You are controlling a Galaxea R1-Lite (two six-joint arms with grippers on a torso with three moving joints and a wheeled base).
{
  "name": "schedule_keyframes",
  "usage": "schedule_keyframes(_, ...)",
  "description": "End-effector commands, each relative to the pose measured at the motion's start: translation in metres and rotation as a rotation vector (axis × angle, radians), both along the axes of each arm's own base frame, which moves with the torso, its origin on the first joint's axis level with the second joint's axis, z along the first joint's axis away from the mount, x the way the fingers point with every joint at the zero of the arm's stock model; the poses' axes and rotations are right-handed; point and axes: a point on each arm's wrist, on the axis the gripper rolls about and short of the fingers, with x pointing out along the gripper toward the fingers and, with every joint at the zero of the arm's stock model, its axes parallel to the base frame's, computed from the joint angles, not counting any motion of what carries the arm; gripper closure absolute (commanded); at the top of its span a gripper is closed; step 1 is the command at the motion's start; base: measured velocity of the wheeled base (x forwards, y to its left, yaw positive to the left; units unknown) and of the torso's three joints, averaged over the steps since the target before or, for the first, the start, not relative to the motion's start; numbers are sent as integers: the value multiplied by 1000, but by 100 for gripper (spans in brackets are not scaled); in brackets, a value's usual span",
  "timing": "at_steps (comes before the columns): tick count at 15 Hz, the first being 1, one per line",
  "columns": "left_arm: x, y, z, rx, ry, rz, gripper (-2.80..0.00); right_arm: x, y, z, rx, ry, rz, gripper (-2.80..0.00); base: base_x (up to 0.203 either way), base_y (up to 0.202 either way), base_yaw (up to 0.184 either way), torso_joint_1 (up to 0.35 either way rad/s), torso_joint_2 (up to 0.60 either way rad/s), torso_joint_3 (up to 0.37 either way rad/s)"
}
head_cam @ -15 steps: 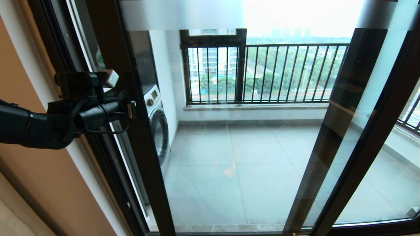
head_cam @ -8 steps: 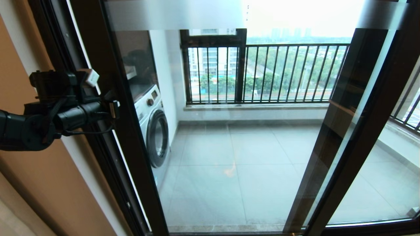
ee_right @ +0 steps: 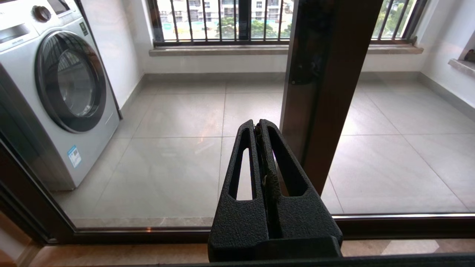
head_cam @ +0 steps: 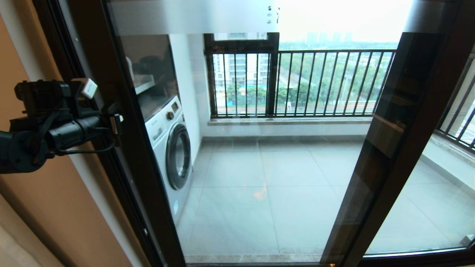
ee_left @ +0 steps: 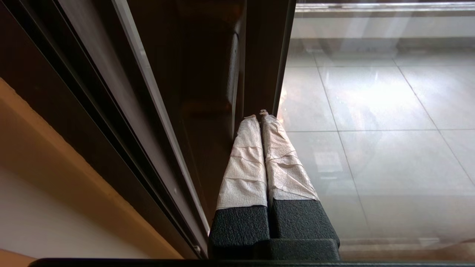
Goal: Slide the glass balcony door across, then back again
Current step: Close the slid door
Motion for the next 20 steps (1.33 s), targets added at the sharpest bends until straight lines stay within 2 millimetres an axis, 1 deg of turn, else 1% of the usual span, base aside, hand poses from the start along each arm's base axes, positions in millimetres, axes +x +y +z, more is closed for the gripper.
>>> schedule_keyframes(1, 5, 8, -2, 0, 1, 19, 0, 1, 0, -3, 0, 13, 1, 0, 0, 0, 0, 0, 0, 0)
schedule_keyframes(3, 9, 20, -5, -3, 4, 36, 0, 1, 0, -3, 0, 13, 1, 0, 0, 0, 0, 0, 0, 0)
schedule_keyframes(7, 10, 35, -9, -6, 14, 65, 0, 1, 0, -3, 0, 13, 1, 0, 0, 0, 0, 0, 0, 0)
schedule_keyframes(9, 11, 37, -11, -7, 18, 71, 0, 1, 0, -3, 0, 13, 1, 0, 0, 0, 0, 0, 0, 0)
schedule_keyframes(14, 12, 45, -10, 7, -19, 90, 0, 1, 0, -3, 0, 13, 1, 0, 0, 0, 0, 0, 0, 0)
schedule_keyframes(20, 13, 59, -9, 42, -24, 121, 0, 1, 0, -3, 0, 13, 1, 0, 0, 0, 0, 0, 0, 0)
